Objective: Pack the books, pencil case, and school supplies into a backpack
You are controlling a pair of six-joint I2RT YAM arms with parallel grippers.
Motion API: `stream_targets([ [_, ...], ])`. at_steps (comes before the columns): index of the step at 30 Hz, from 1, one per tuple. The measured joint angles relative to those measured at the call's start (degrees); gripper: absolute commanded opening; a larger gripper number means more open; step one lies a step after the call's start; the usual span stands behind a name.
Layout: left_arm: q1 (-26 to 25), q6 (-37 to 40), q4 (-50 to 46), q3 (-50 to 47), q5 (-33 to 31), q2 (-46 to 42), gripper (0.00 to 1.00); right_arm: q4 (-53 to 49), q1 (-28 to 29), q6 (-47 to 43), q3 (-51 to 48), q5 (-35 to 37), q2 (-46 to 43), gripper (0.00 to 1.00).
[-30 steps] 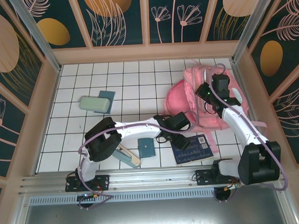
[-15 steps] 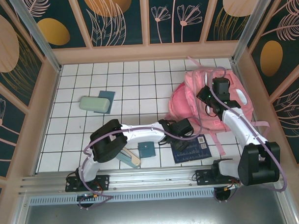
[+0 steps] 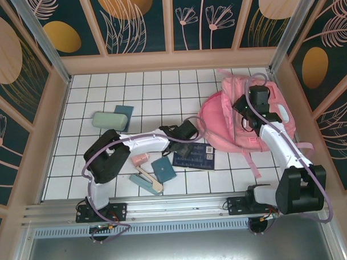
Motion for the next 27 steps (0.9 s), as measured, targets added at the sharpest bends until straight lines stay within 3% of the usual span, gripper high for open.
stream_targets([
  [6, 5.05, -3.37, -0.04, -4.63, 3.26, -4.81, 0.78, -1.33, 0.13, 0.13, 0.44, 3.13, 0.02, 0.0],
  [11, 10.1, -9.14, 2.91, -8.66, 13.09, -11.63, 0.8, -1.57, 2.19, 0.76, -0.79, 4.61, -0.02, 0.0],
  [20, 11.87, -22.14, 15.02, -16.76, 30.18, -15.23, 0.81, -2.16, 9.07, 5.09, -9.68, 7.98, -3.28, 0.0],
  [27, 12.28, -24.94, 14.99, -17.4, 30.93, -13.25, 0.82, -2.01, 12.0, 6.16, -13.03, 8.63, -3.41, 0.0],
])
